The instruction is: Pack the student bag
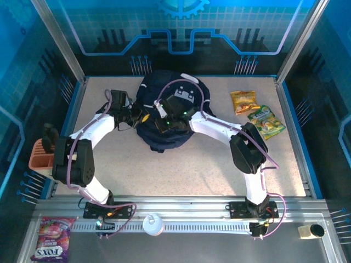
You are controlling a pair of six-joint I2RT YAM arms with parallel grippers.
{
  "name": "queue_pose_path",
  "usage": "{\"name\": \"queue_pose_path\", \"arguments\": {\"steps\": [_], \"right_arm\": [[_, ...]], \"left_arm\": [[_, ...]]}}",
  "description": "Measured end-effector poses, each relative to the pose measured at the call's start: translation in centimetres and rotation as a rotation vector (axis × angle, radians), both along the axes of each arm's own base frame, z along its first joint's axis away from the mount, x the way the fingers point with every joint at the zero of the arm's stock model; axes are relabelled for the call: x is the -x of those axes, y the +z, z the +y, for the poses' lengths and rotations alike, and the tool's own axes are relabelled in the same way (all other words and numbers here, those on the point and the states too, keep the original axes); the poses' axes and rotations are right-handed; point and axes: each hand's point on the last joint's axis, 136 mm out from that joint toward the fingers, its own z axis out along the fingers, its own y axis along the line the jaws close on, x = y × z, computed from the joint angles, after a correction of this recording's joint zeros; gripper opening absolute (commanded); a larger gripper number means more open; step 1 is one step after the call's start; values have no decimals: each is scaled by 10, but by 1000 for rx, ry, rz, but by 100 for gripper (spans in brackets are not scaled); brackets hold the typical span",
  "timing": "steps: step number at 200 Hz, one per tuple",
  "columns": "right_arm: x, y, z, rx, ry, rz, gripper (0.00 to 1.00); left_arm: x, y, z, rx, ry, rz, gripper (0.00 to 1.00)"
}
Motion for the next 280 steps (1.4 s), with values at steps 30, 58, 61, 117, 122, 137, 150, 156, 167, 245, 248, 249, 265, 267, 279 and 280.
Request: {"name": "queue_pose_path", "arguments": {"steps": [30, 58, 61, 117, 122, 137, 150, 156, 167, 245, 248, 249, 265, 267, 279, 280], "right_arm": [[8, -12, -32, 46, -35, -15, 0], [12, -17, -82, 98, -81, -15, 0], [12, -18, -88, 106, -85, -14, 0], [-14, -24, -148, 214, -140, -42, 14], [-19, -23, -150, 223, -148, -47, 16], [-36, -22, -156, 244, -177, -65, 18], [-52, -22, -160, 250, -212, -73, 20], [-58, -22, -161, 250, -227, -73, 21], [-67, -23, -162, 249, -256, -66, 25], [-60, 39, -216, 138, -470, -145, 89], [-58, 47, -221, 125, -494, -159, 93], [-57, 49, -222, 123, -497, -163, 94], [-47, 85, -250, 87, -576, -266, 100], [-46, 88, -253, 85, -586, -275, 100], [-42, 106, -278, 71, -670, -356, 100], [-41, 107, -281, 71, -679, -364, 100]], "left_arm": [[1, -9, 0, -14, -13, 27, 0], [-2, -9, 6, -34, -20, 20, 0], [-2, -8, 8, -37, -19, 18, 0], [-9, -7, 18, -119, -92, -8, 0], [-10, -7, 19, -131, -106, -10, 0], [-14, -8, 23, -163, -143, -23, 0], [-18, -10, 27, -188, -172, -35, 0], [-19, -11, 28, -194, -188, -41, 0], [-21, -11, 28, -205, -219, -58, 0], [-17, 35, 42, -258, -194, -202, 79], [-15, 43, 44, -276, -187, -225, 83], [-14, 44, 45, -280, -184, -228, 85], [-7, 72, 60, -358, -97, -316, 98], [-6, 75, 62, -368, -86, -327, 99], [1, 86, 76, -438, -19, -388, 99], [2, 87, 78, -446, -9, -393, 99]]}}
